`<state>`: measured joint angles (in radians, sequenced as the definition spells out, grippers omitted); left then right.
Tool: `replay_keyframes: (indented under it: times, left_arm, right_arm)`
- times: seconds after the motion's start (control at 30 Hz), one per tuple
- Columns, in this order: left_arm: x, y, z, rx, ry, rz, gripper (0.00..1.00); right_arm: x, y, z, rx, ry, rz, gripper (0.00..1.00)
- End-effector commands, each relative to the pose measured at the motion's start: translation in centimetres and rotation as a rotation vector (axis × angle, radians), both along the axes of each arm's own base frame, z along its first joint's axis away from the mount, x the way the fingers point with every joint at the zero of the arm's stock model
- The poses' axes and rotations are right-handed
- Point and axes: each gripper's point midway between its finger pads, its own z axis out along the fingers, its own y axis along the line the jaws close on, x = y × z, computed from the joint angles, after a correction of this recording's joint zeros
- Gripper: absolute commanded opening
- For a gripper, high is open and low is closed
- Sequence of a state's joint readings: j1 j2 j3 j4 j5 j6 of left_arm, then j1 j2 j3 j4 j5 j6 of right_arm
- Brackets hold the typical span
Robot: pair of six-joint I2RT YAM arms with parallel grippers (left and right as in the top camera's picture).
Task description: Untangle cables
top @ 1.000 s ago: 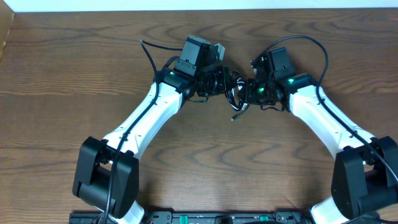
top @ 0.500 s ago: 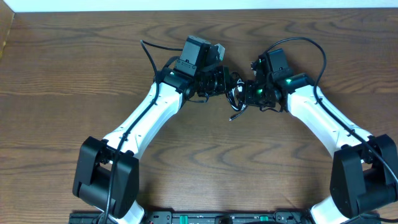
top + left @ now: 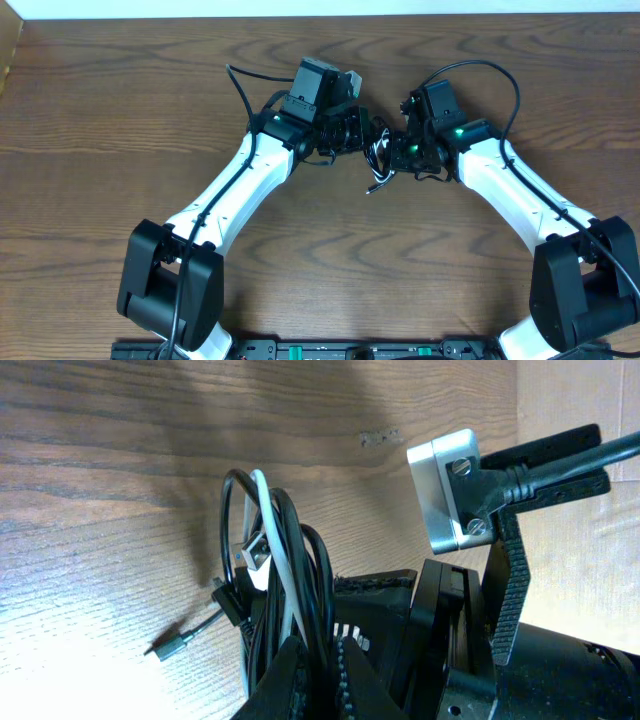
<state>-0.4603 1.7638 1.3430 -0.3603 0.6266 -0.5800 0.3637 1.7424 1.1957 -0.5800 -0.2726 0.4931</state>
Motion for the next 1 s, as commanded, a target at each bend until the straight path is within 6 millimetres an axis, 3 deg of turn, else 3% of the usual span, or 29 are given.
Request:
replay_keyframes:
  times: [0.0,0.23,0.33,0.43,0.53,0.73,0.77,0.87,0.97]
  left_arm:
    - [0.2,0.0,0.4,-0.013,-0.006,0.0,0.08]
    - [0.7,0.6,0.3,0.0,-0.007,0.031,0.07]
    - [1.4,1.6,0.3,-0.011,0.026,0.088,0.08]
    - [2.8,2.3,1.0,-0.057,0.046,0.167,0.08]
    - [4.0,2.1,2.5,-0.117,-0.013,0.159,0.07]
    - [4.5,0.5,5.6,-0.257,-0.066,0.102,0.07]
    - [4.4,0.2,6.1,-0.282,-0.069,0.089,0.07]
    - [4.1,-0.4,7.4,-0.341,-0.067,0.052,0.08]
    - [3.7,-0.7,7.7,-0.368,-0.038,0.04,0.07]
  right_arm:
    - [-0.5,-0.2,0.0,-0.008,0.014,0.013,0.01]
    - [-2.1,0.2,5.9,0.107,-0.086,0.138,0.01]
    - [-3.5,-0.9,8.2,0.113,-0.102,0.132,0.01]
    - [-5.1,-2.3,9.0,0.11,-0.057,0.087,0.01]
    - [-6.2,-3.3,8.6,0.091,-0.005,0.06,0.01]
    - [-7.0,-3.8,5.2,0.035,0.108,0.034,0.01]
    - [-7.0,-3.7,4.7,0.031,0.123,0.034,0.04]
    - [-6.4,-3.6,3.7,0.027,0.137,0.033,0.27]
    - [-5.3,-3.3,4.2,0.05,0.076,0.064,0.41]
